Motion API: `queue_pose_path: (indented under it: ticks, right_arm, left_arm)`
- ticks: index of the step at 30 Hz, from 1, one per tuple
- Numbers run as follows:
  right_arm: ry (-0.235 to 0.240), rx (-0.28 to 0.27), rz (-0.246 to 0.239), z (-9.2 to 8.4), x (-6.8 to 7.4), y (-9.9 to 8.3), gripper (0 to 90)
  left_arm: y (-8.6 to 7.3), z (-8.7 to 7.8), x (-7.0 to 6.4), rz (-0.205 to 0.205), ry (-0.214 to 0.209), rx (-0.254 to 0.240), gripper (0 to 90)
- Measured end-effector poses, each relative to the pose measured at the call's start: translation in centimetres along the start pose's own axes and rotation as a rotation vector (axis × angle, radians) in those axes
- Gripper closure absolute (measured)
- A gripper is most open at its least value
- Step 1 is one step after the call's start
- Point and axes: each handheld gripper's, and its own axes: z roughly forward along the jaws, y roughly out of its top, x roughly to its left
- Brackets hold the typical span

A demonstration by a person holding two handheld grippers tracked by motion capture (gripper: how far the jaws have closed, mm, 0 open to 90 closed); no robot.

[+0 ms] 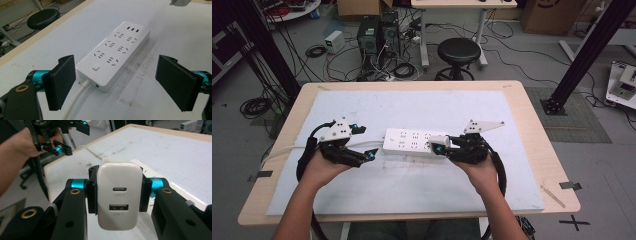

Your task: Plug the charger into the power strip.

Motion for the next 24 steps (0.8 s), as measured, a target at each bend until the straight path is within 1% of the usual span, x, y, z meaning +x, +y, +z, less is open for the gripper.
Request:
queue_pose_path:
  ticks: [1, 2, 3, 4, 5, 6, 7, 8, 9, 12, 14, 16, 17, 18, 19, 21, 22, 23, 24]
  right_arm:
    - [-0.005, 0.000, -0.021, 0.2, 0.1, 0.2, 63.0]
    - [-0.005, 0.000, -0.027, 0.4, 0.1, 0.4, 63.0]
    - [-0.017, 0.001, -0.043, 0.5, 0.1, 0.5, 63.0]
    - [-0.017, 0.001, -0.043, 0.5, 0.1, 0.5, 63.0]
    - [-0.030, 0.004, -0.066, 0.7, 0.1, 0.7, 63.0]
    - [-0.052, 0.015, -0.092, 1.1, 0.1, 1.0, 63.0]
    - [-0.060, 0.019, -0.106, 1.3, 0.0, 1.1, 63.0]
    - [-0.068, 0.039, -0.110, 1.5, -0.1, 1.3, 63.0]
    - [-0.085, 0.066, -0.128, 1.7, -0.2, 1.6, 63.0]
    - [-0.105, 0.122, -0.166, 2.2, -0.5, 2.4, 63.0]
    - [-0.108, 0.155, -0.183, 2.5, -0.8, 3.0, 63.0]
    - [-0.130, 0.222, -0.203, 3.0, -1.1, 3.8, 63.0]
    - [-0.128, 0.250, -0.207, 3.2, -1.3, 4.1, 63.0]
    - [-0.128, 0.250, -0.207, 3.2, -1.3, 4.1, 63.0]
    - [-0.144, 0.316, -0.223, 3.8, -1.7, 4.8, 63.0]
    - [-0.152, 0.368, -0.249, 4.4, -2.1, 5.4, 63.0]
    - [-0.152, 0.368, -0.249, 4.4, -2.1, 5.4, 63.0]
    - [-0.154, 0.399, -0.253, 4.6, -2.3, 5.7, 63.0]
    - [-0.138, 0.435, -0.267, 5.2, -2.8, 6.3, 63.0]
  left_arm:
    - [-0.1, -0.1, 0.0, 0.002, 0.000, 0.001, 16.7]
    - [-0.1, -0.1, 0.0, -0.002, 0.002, 0.000, 16.7]
    - [-0.1, -0.1, 0.1, 0.001, 0.003, 0.004, 16.6]
    - [-0.1, -0.1, 0.1, 0.001, 0.003, 0.004, 16.6]
    - [-0.1, -0.1, 0.1, 0.001, 0.003, 0.004, 16.6]
    - [-0.3, -0.3, 0.0, 0.003, 0.006, 0.006, 16.6]
    - [-0.4, -0.3, 0.0, 0.003, 0.007, 0.006, 16.7]
    - [-0.4, -0.4, 0.1, 0.007, 0.007, 0.007, 16.6]
    - [-0.5, -0.4, 0.1, 0.008, 0.006, 0.011, 16.6]
    - [-0.7, -0.5, 0.2, 0.014, 0.009, 0.023, 16.7]
    - [-0.7, -0.6, 0.3, 0.012, 0.009, 0.022, 16.7]
    - [-1.0, -0.8, 0.4, 0.012, 0.006, 0.029, 16.6]
    - [-1.1, -0.8, 0.4, 0.011, 0.006, 0.031, 16.7]
    - [-1.1, -0.8, 0.4, 0.011, 0.006, 0.031, 16.6]
    - [-1.2, -0.8, 0.4, 0.012, 0.011, 0.034, 16.7]
    - [-1.4, -0.8, 0.4, 0.016, 0.009, 0.034, 16.7]
    - [-1.4, -0.8, 0.4, 0.016, 0.009, 0.034, 16.7]
    - [-1.4, -0.8, 0.4, 0.016, 0.009, 0.034, 16.7]
    - [-1.7, -0.7, 0.3, 0.016, 0.006, 0.034, 16.6]
